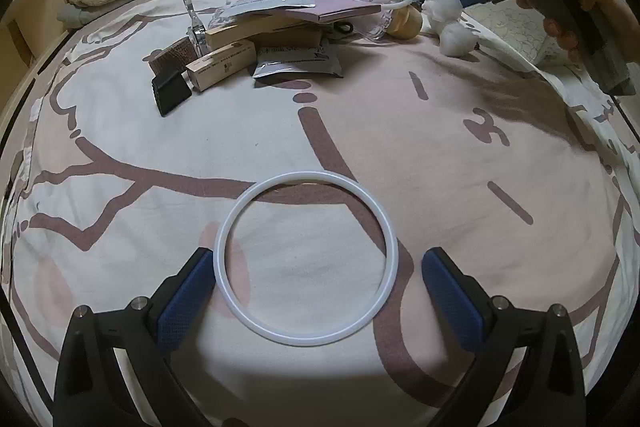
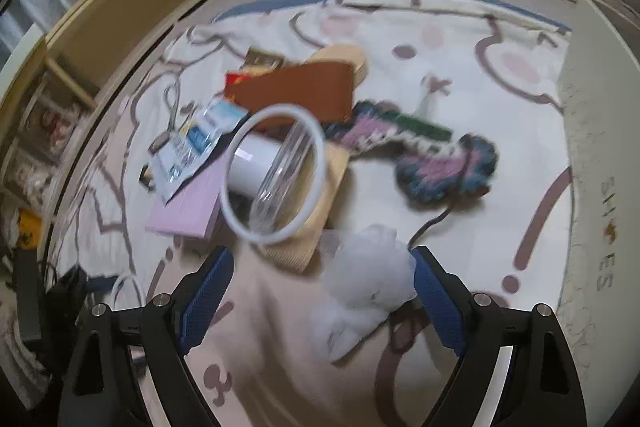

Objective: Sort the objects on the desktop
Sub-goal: 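Close the right tool on the white mesh bath puff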

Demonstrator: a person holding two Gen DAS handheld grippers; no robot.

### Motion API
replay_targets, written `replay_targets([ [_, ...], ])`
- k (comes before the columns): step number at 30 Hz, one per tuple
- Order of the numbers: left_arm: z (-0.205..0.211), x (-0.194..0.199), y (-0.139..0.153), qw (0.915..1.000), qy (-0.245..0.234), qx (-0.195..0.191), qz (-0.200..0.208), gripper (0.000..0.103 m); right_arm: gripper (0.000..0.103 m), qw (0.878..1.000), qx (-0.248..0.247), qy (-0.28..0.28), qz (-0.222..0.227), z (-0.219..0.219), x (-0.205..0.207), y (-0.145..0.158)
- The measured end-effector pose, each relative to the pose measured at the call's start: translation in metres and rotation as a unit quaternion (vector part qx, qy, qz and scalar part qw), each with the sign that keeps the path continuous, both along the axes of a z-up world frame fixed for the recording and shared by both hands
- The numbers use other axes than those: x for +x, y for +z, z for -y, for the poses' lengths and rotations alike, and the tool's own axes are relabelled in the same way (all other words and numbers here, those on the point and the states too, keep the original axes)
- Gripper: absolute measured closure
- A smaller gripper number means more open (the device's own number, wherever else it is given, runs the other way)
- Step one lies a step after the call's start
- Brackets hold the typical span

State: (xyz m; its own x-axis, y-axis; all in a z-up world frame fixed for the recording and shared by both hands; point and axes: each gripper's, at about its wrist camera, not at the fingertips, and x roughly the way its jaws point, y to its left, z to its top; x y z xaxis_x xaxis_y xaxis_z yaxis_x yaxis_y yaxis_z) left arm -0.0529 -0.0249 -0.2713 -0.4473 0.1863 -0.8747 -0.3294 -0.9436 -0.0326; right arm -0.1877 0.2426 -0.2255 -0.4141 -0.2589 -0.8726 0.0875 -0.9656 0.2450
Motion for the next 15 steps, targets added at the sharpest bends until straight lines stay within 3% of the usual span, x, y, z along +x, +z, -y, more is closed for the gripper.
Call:
replay_targets([
  [3, 0.000, 0.001, 0.000, 1.0000, 0.000, 0.003, 0.002, 0.000, 0.014, 1.000, -0.004, 0.016, 0.010, 0.004, 0.008, 0.000],
  [9, 0.001, 0.000, 0.000, 0.9999, 0.006, 0.009, -0.005, 0.000, 0.014, 0.995, -0.075, 0.010, 0.058, 0.004, 0.032, -0.005],
  [15, 0.001, -0.002, 0.003, 0.9995, 0.023, 0.019, 0.000, 0.001, 0.013, 0.995, -0.049, 0.045, 0.075, 0.029, 0.053, -0.009],
])
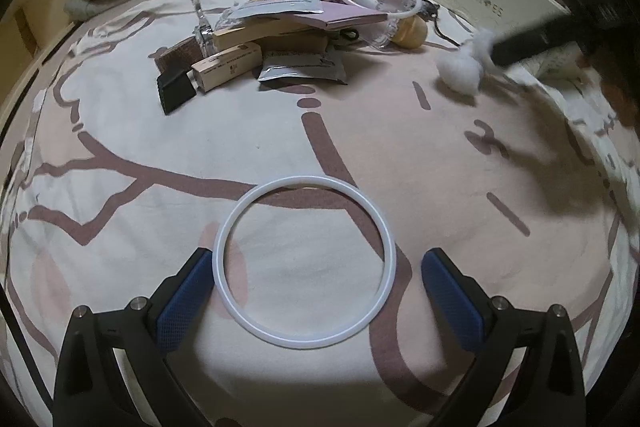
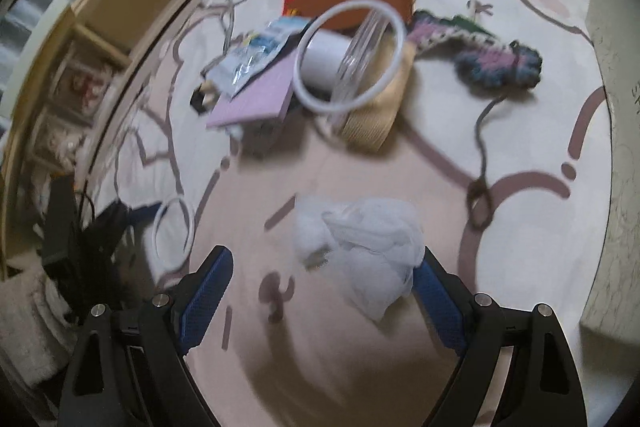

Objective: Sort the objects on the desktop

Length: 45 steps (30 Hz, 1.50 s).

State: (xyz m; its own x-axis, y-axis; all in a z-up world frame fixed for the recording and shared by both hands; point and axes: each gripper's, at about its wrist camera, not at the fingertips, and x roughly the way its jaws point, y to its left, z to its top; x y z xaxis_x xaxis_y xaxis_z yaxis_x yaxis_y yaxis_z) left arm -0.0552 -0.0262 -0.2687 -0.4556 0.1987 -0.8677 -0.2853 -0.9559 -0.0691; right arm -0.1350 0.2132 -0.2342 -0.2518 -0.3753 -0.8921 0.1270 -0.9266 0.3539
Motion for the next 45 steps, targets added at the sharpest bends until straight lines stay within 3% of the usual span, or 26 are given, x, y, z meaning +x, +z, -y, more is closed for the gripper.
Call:
replay_targets([
  [4, 0.002, -0.004, 0.001, 0.9995, 0.026, 0.012, 0.009, 0.001, 0.000, 0.999, 0.018, -0.030, -0.008, 0.007, 0.005, -0.003],
  [11, -0.002, -0.003, -0.001, 0.9993, 0.035, 0.004, 0.008, 0.001, 0.000, 0.995, 0.092, -0.018, -0.036, 0.020, 0.008, -0.005],
  [20, 0.001, -0.004, 0.001, 0.9983, 0.058, 0.006, 0.010, 0.005, 0.000, 0.980, 0.184, 0.017, -0.067, 0.029, -0.006, -0.016],
  [29, 0.008, -0.008, 0.005, 0.9956, 0.090, 0.019, 0.016, 0.018, 0.000, 0.989, 0.140, -0.022, -0.040, 0.014, -0.020, -0.019],
  [35, 0.007, -0.010, 0.005, 0.9956, 0.091, 0.016, 0.017, 0.018, 0.000, 0.991, 0.124, -0.031, -0.040, 0.017, -0.025, -0.011],
  [45, 0.005, -0.010, 0.005, 0.9955, 0.093, 0.010, 0.016, 0.018, 0.000, 0.989, 0.137, -0.039, -0.038, 0.020, -0.029, -0.012],
])
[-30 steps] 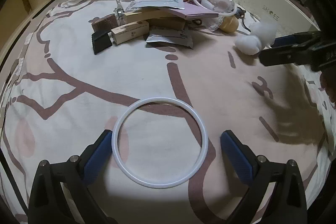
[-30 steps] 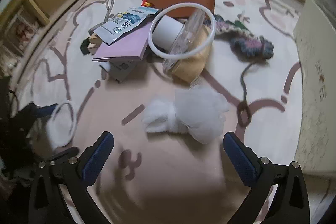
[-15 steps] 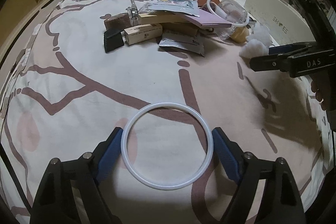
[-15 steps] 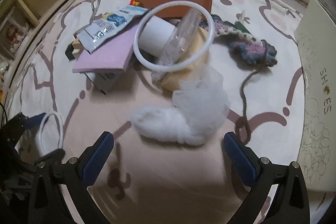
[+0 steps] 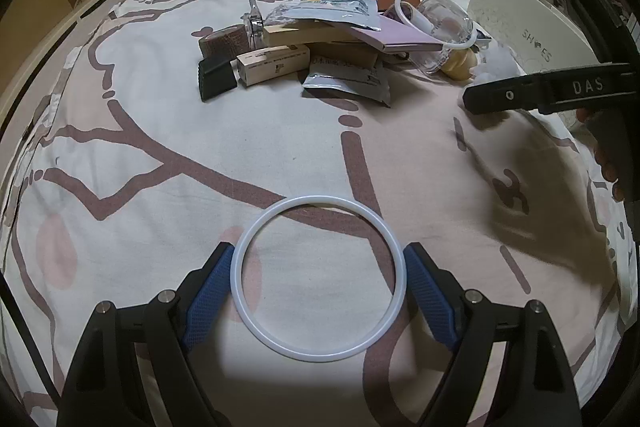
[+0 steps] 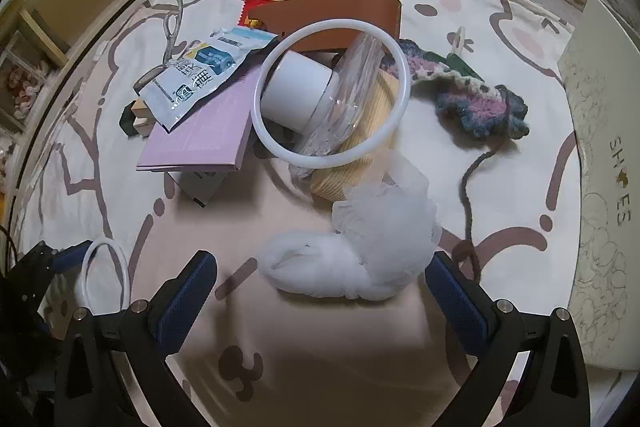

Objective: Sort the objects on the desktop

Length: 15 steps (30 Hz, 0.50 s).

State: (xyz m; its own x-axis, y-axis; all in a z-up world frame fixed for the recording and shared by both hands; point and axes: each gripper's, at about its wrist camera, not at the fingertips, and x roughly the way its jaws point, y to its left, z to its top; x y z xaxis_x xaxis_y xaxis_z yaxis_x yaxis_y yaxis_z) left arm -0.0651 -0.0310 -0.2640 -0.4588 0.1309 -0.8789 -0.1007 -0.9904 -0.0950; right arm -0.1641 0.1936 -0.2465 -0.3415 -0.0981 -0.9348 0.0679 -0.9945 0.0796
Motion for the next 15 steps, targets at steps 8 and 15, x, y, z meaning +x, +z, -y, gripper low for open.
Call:
replay_targets([
  [8, -0.0011, 0.0003, 0.0019, 1.0000, 0.005, -0.005, 0.000, 0.018, 0.017, 1.000, 0.013, 0.006, 0.021, 0.0009, -0.0045, -0.0043],
  [15, -0.0025, 0.0008, 0.0022, 0.9999, 0.011, -0.005, 0.006, 0.017, 0.030, 1.000, 0.013, 0.008, 0.017, -0.0036, -0.0050, 0.0007],
])
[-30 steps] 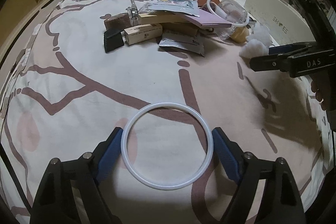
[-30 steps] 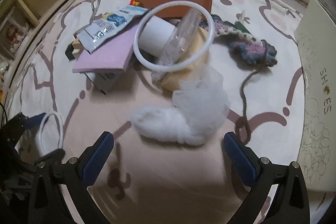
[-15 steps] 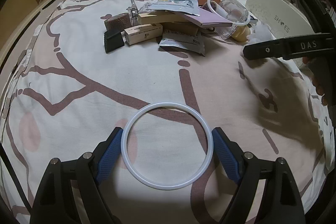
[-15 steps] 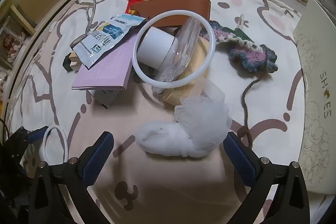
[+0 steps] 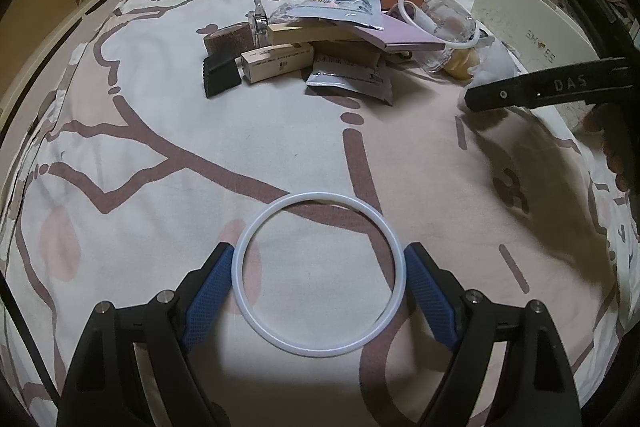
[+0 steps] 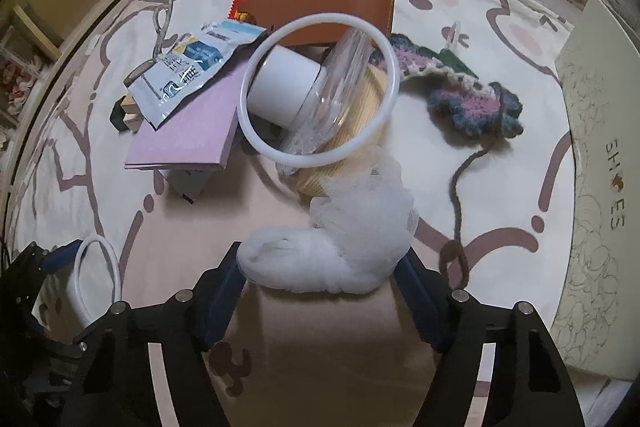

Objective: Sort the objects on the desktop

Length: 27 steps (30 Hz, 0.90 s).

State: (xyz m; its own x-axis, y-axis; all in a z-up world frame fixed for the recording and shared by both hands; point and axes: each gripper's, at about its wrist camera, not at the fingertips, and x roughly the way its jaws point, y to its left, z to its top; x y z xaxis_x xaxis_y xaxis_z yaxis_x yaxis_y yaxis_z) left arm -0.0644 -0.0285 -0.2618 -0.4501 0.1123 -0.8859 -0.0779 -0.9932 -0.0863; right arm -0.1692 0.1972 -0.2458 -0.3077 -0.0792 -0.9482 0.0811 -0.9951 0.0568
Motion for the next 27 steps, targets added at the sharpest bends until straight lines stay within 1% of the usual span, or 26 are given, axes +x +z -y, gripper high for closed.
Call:
replay_targets([
  [5, -0.002, 0.000, 0.001, 1.0000, 0.000, -0.004, -0.002, 0.018, 0.031, 0.999, 0.021, 0.034, -0.004, 0.008, 0.005, 0.000],
  [12, -0.009, 0.003, 0.011, 0.9995, -0.020, -0.008, -0.022, 0.018, 0.031, 0.998, 0.020, 0.057, -0.014, 0.017, 0.011, 0.006],
  [19, -0.010, -0.002, 0.028, 0.9991, -0.013, -0.002, -0.040, 0.018, 0.031, 0.998, -0.001, 0.054, -0.015, 0.019, 0.012, 0.015],
  [24, -0.004, -0.008, 0.041, 0.9987, -0.001, 0.007, -0.051, 0.018, 0.031, 0.998, -0.004, 0.060, -0.017, 0.021, 0.014, 0.024],
  [27, -0.001, -0.012, 0.051, 0.9980, 0.008, 0.013, -0.061, 0.018, 0.031, 0.998, -0.012, 0.055, -0.032, 0.019, 0.015, 0.034],
])
